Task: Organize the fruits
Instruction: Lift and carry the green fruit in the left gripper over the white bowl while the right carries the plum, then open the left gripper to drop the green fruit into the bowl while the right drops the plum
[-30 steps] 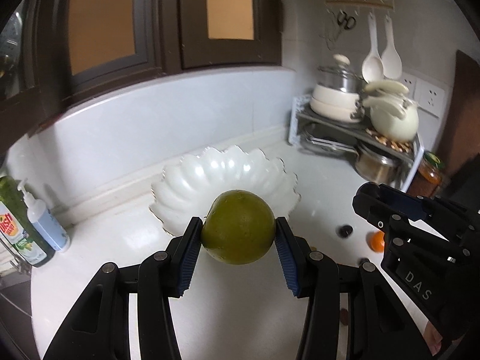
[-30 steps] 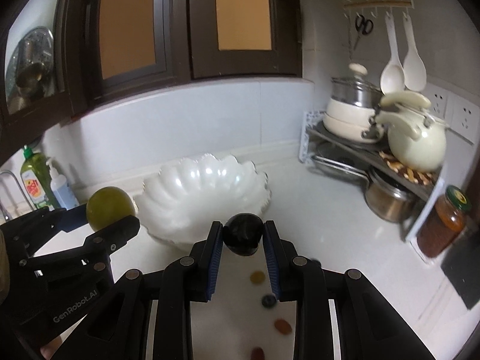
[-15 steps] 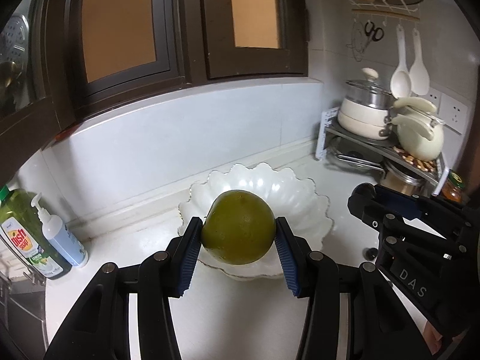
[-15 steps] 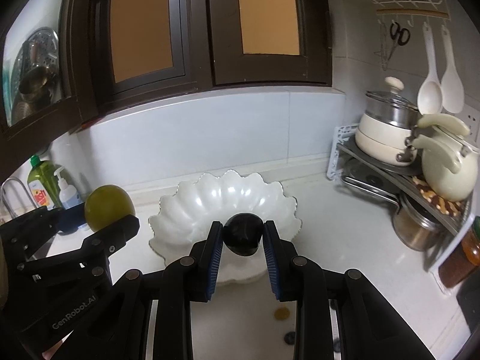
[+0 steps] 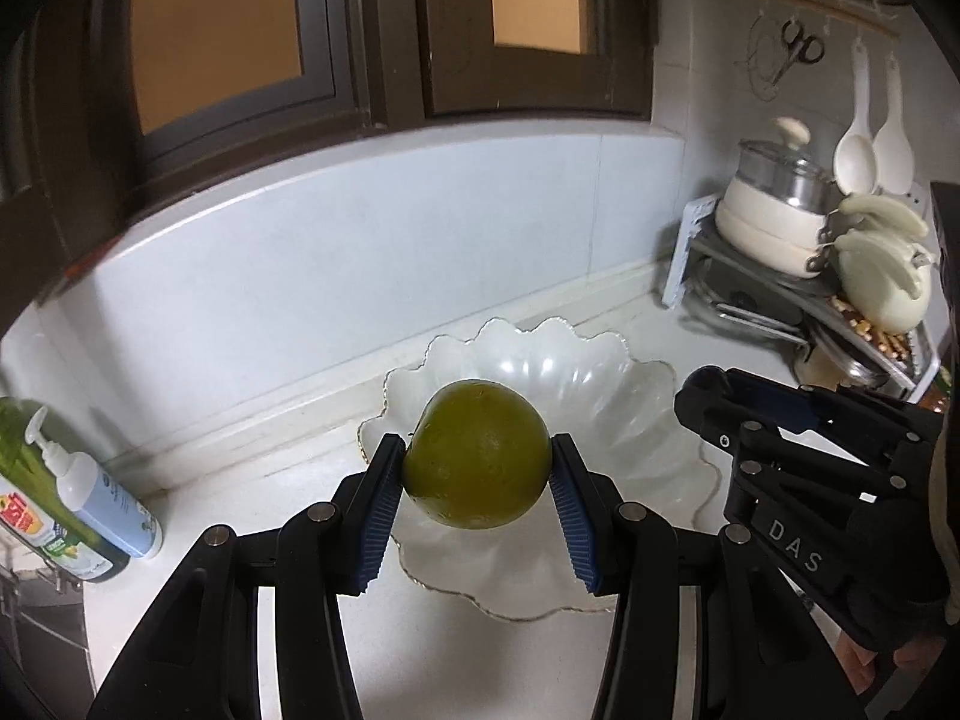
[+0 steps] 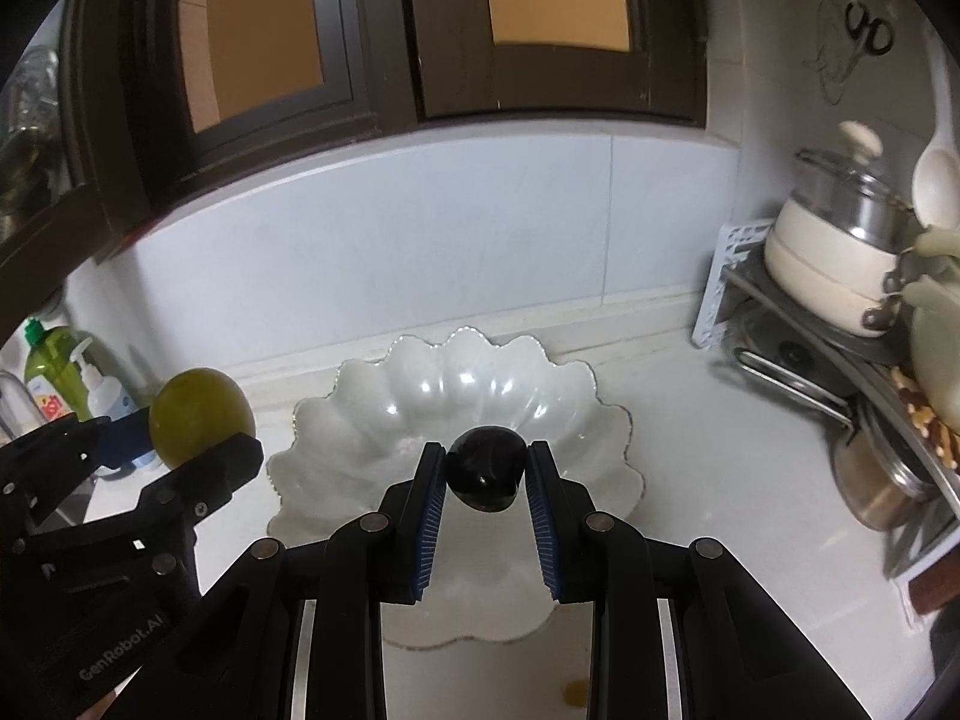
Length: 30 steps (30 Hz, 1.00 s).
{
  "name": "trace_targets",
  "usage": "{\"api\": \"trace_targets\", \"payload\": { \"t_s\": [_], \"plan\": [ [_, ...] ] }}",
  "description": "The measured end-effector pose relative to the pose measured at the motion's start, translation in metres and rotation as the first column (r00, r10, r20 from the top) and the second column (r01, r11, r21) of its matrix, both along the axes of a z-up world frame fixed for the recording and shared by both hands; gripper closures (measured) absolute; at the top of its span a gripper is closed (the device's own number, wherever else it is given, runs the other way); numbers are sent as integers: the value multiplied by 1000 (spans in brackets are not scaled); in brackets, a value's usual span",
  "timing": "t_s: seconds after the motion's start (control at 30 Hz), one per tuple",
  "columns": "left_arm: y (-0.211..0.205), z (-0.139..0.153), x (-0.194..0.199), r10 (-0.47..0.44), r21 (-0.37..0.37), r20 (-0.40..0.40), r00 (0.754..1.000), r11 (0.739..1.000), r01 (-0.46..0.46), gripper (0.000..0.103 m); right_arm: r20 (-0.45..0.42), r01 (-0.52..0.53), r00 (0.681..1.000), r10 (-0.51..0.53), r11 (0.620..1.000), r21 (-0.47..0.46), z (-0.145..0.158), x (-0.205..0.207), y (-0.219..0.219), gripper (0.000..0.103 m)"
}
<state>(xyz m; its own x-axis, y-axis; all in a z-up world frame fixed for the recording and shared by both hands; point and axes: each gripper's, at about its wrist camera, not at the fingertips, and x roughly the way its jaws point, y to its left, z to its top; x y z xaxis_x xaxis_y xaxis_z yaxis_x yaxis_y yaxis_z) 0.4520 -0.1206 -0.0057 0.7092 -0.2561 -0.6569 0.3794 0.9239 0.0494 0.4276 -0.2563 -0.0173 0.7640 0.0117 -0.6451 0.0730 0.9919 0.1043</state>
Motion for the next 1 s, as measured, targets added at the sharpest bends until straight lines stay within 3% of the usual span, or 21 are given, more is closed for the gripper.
{"api": "trace_targets", "payload": {
  "t_s": [0.57, 1.0],
  "plan": [
    [-19, -53, 92, 33, 64, -206, 978, 998, -20, 55, -223, -34, 974, 30, 999, -17, -49, 90, -12, 74],
    [-37, -95, 119, 32, 122, -322, 946, 993, 8, 55, -365, -52, 930, 43, 999, -15, -97, 118, -23, 74]
  ]
}}
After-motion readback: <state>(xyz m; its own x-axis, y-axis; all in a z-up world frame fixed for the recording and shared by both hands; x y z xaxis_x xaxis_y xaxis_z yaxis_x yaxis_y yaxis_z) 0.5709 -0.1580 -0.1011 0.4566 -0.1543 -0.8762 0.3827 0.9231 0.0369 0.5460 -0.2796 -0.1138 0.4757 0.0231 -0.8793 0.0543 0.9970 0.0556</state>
